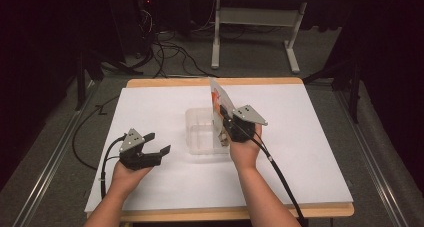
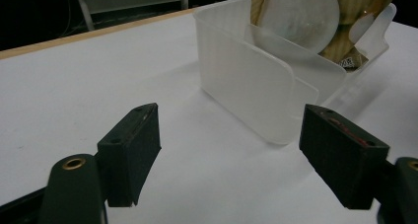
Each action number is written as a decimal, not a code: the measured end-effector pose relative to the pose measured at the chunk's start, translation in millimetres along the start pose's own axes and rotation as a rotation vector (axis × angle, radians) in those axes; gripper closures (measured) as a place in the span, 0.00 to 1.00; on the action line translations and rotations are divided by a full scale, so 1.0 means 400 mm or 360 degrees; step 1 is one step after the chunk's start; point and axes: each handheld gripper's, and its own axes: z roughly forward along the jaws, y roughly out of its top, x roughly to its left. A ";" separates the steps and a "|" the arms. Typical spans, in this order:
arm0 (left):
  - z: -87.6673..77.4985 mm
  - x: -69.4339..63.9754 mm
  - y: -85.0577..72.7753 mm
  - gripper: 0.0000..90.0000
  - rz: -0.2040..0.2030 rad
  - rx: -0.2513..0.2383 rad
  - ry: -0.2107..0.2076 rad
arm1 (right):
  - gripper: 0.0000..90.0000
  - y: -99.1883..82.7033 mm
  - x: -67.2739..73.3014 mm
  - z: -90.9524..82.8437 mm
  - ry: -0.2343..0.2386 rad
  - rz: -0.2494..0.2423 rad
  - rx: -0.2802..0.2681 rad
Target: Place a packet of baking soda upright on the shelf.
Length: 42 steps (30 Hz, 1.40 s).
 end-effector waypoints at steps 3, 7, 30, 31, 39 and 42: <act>0.001 0.001 0.000 0.27 -0.0002 -0.0002 0.0000 | 1.00 -0.009 0.004 0.002 0.0017 -0.0001 0.0031; 0.001 0.001 0.000 0.27 -0.0003 -0.0002 -0.0001 | 0.96 -0.023 0.005 -0.002 0.0026 0.0002 0.0055; 0.003 -0.004 -0.001 0.27 0.0003 0.0009 -0.0008 | 1.00 -0.036 0.024 -0.051 0.0049 -0.0023 0.0064; 0.004 -0.004 -0.002 0.27 -0.0002 0.0010 -0.0007 | 1.00 -0.038 0.023 -0.052 0.0050 -0.0034 0.0060; 0.003 -0.007 -0.002 0.27 0.0007 0.0008 -0.0007 | 1.00 -0.051 0.032 -0.057 0.0053 -0.0053 0.0052; 0.002 -0.005 -0.002 0.27 0.0004 0.0008 -0.0002 | 1.00 -0.054 0.036 -0.058 0.0059 -0.0052 0.0053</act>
